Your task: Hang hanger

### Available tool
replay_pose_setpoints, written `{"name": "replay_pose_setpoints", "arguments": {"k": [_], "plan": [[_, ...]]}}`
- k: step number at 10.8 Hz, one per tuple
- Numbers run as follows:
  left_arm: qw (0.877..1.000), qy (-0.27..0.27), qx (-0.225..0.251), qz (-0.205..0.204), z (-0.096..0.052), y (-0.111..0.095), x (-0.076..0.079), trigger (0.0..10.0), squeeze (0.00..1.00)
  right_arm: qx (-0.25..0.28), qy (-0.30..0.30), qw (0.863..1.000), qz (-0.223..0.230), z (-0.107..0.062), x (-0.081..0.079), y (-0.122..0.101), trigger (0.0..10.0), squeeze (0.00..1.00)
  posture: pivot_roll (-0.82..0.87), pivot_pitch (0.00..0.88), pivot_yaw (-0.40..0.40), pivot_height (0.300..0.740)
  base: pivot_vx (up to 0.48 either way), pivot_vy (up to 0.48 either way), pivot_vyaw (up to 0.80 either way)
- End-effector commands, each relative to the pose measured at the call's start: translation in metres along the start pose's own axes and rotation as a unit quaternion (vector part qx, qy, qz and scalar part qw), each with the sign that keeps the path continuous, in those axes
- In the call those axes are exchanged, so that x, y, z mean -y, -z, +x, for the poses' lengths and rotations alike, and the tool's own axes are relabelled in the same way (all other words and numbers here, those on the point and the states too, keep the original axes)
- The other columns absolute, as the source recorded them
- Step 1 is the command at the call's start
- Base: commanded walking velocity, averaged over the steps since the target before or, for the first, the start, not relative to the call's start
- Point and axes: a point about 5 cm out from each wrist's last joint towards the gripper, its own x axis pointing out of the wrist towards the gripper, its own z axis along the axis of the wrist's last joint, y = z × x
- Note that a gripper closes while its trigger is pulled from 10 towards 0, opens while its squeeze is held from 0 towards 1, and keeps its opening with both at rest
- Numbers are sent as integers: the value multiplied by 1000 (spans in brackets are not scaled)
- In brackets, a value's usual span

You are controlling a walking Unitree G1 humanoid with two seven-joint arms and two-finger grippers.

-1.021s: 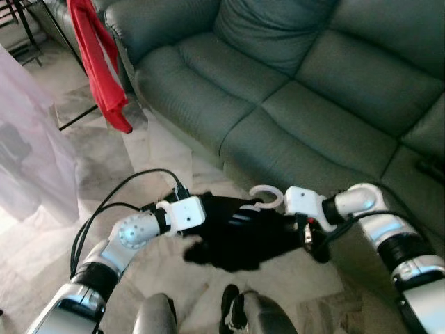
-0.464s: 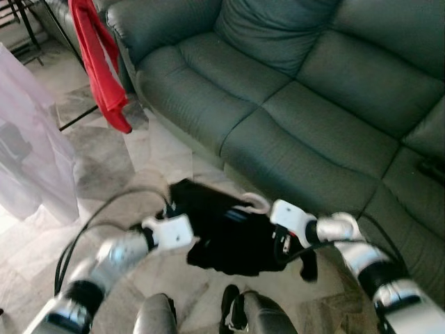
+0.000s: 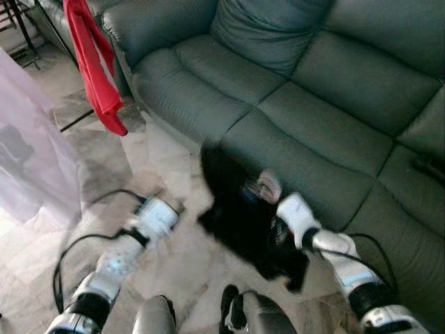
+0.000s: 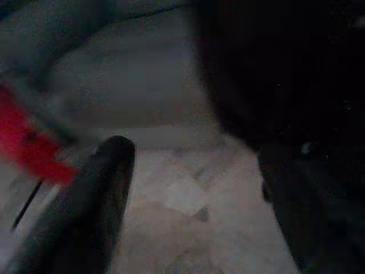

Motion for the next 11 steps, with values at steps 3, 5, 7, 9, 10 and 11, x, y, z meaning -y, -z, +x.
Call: {"name": "replay_pose_setpoints", "arguments": {"k": [3,5,7,9,10,11], "plan": [[991,-108,-17,-81,-4,4,-24,10000,0,59,58,996,27,-2,6,-15,0,0,-20,130,-72,740,0,0,192],[985,-128,-14,-117,-3,3,-26,10000,0,84,29,996,23,3,-17,-27,10000,0,-19,105,-69,740,0,0,788],[985,-121,-6,-122,1,-3,-20,10000,0,91,-2,996,17,5,-33,-30,10000,0,-23,101,-67,740,0,0,778],[984,-130,-12,-123,-1,0,-17,10000,0,97,8,995,20,0,-38,-27,10000,0,-26,95,-68,740,0,0,781],[981,-160,-12,-111,-12,3,-25,10000,0,135,61,986,77,-10,-30,-32,10000,0,-27,89,-69,740,0,0,775],[978,-171,-18,-117,-22,8,-29,10000,0,152,80,981,93,-17,-26,-35,10000,0,-28,90,-66,740,0,0,775]]}}
